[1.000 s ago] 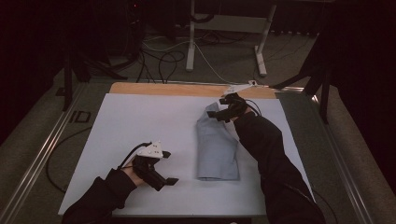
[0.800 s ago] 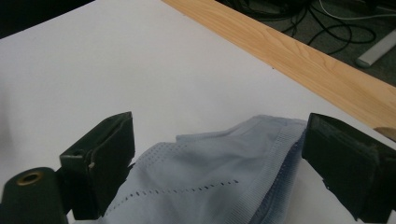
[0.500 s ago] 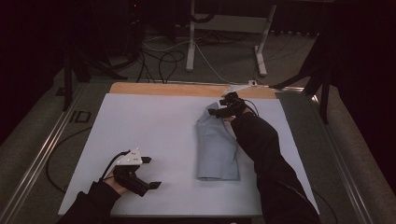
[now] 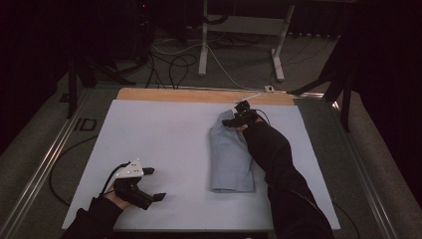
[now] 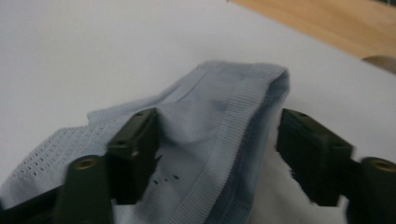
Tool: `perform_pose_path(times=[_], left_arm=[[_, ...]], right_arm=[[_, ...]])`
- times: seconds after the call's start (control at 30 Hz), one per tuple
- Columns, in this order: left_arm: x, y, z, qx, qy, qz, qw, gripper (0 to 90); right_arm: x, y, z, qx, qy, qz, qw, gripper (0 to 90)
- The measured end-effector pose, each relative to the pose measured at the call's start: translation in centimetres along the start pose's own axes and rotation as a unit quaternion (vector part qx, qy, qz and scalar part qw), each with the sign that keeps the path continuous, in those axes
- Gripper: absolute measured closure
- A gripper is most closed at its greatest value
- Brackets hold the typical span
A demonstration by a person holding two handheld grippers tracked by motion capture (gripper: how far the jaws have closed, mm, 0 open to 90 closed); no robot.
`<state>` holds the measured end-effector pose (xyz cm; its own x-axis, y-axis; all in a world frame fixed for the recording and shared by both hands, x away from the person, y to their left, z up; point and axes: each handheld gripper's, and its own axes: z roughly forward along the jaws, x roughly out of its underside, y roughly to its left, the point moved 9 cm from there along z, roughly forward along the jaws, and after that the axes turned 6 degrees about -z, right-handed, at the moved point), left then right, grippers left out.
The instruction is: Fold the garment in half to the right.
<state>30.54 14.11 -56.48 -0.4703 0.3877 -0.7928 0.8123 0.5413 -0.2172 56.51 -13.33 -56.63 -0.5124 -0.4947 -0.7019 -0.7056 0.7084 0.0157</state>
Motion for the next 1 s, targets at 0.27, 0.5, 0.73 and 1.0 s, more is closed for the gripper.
perform_pose_path(times=[0.27,0.5,0.73,1.0], left_arm=[[-0.1,0.3,-0.1,-0.003,-0.005,-0.004,1.0,0.4],[-0.2,0.6,-0.5,-0.007,-0.012,-0.003,0.9999,0.4],[-0.3,0.7,-0.8,-0.012,-0.018,-0.003,0.9998,0.4],[-0.3,0.9,-0.9,-0.013,-0.021,-0.006,0.9997,0.4]], right_arm=[[1.1,-0.6,0.3,0.012,0.034,-0.012,0.9993,66.1],[0.5,-0.3,-0.1,0.017,0.022,-0.04,0.9988,85.3],[-0.5,-0.2,-0.3,0.008,-0.003,-0.03,0.9995,85.6],[0.6,-0.9,1.1,0.017,0.027,-0.009,0.9995,85.3]])
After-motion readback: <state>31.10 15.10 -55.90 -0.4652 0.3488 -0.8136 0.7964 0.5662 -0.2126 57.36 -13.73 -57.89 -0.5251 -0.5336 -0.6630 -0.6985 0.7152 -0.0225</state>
